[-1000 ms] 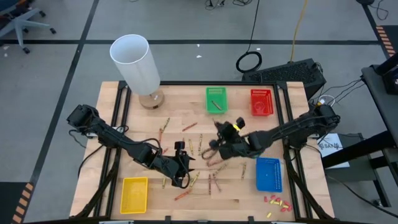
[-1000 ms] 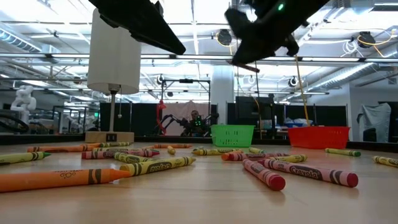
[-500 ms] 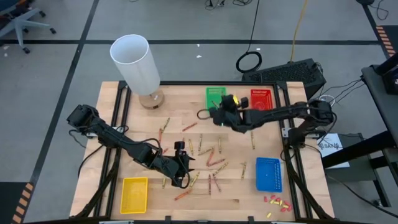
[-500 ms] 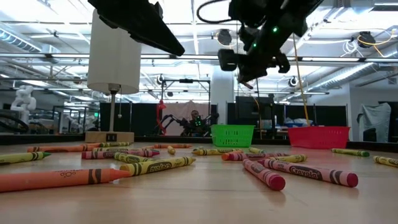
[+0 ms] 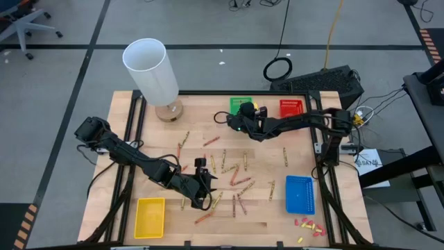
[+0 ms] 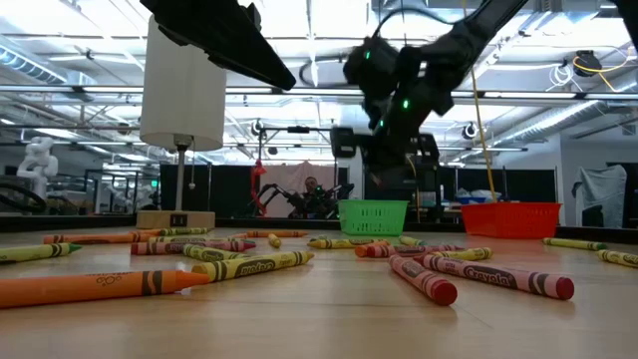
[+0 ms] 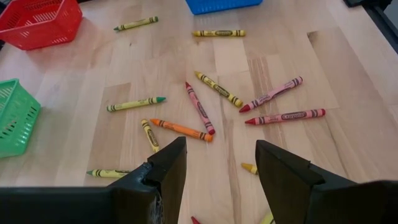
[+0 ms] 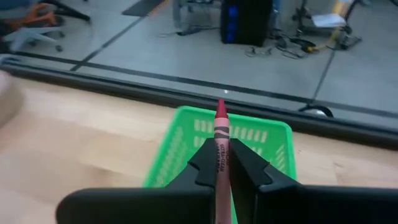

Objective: Sort crayons
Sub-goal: Put the red crayon into the green bin, then put the green crayon into the red bin

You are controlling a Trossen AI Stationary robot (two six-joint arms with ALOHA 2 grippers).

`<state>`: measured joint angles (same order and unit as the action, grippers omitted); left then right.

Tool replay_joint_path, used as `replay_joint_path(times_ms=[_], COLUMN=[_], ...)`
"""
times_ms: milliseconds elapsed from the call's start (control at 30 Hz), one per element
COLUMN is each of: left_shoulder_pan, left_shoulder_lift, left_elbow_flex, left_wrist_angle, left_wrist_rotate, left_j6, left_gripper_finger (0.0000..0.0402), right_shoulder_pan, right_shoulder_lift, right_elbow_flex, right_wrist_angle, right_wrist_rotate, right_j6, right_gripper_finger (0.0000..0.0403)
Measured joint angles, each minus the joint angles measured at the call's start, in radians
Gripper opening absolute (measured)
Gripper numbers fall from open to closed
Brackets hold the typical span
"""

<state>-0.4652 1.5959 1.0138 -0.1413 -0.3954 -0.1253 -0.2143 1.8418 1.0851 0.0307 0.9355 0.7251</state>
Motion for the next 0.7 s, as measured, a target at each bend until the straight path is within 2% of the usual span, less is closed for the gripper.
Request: replay_joint_path(times_ms=[133,233,433,567,700], left_shoulder_pan=[0.000,0.000,0.000,0.000,0.000], left_shoulder_lift=[0.000,0.000,0.000,0.000,0.000], left_elbow_flex=[0.000,0.000,0.000,0.000,0.000], left_wrist_angle=[-0.001,-0.002,-0.002,-0.003,-0.004], left_wrist_rotate=[0.000,0.000,0.000,0.000,0.000], left_j6=[0.001,0.001,0.001,0.001,0.000], left_gripper_finger=[0.0190,0.0190,0.0190,0.0190,0.0190], right_shoulder_pan=[-0.031,-0.050,-0.056,-0.046,-0.008], right_shoulder_lift=[0.027,0.040,0.035,-0.008,-0.137], right_elbow_flex=[0.000,0.000,0.000,0.000,0.000], right_wrist_angle=[0.006,0.007,0.006,-0.001,-0.111], right_wrist_rotate=[-0.015,-0.070,-0.076,-0.085,-0.211], right_j6=[0.037,0.057,0.063,-0.009,-0.163], right_gripper_finger=[0.0014,0.0027,0.0074,0.0116,0.0147])
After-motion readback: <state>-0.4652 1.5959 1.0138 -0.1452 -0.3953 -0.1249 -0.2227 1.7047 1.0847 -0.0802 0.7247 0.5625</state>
